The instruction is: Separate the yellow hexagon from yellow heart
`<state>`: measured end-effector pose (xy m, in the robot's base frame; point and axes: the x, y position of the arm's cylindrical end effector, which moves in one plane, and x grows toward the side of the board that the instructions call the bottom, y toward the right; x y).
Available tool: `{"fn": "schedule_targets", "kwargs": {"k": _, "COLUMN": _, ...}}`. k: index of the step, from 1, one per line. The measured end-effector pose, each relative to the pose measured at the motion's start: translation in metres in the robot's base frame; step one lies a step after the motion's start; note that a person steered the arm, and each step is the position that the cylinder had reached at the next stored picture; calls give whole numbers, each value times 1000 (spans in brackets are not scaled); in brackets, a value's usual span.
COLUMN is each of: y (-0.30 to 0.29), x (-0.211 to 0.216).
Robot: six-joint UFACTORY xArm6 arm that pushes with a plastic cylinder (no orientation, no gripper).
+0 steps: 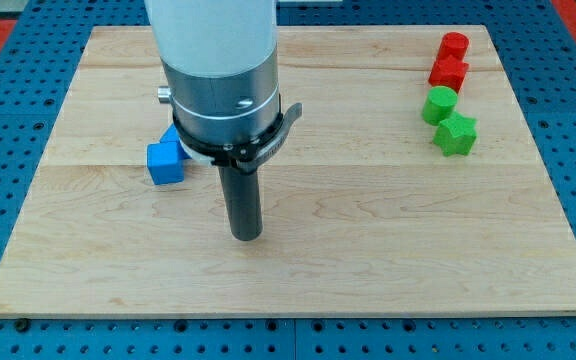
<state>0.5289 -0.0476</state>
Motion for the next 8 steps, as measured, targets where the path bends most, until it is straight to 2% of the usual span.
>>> {"fn": "schedule_targets", "kwargs": {"k": 2, "y": -176, "x": -12}}
{"fn": "schedule_targets", "kwargs": {"k": 3, "y": -163, "x": -64}}
{"fn": "schedule_targets", "kwargs": {"k": 4, "y": -119, "x": -112}}
{"fn": "schedule_targets", "kwargs": {"k": 5, "y": -84, "x": -138}}
{"fn": "schedule_targets", "kwargs": {"k": 8, "y": -70, "x": -190}}
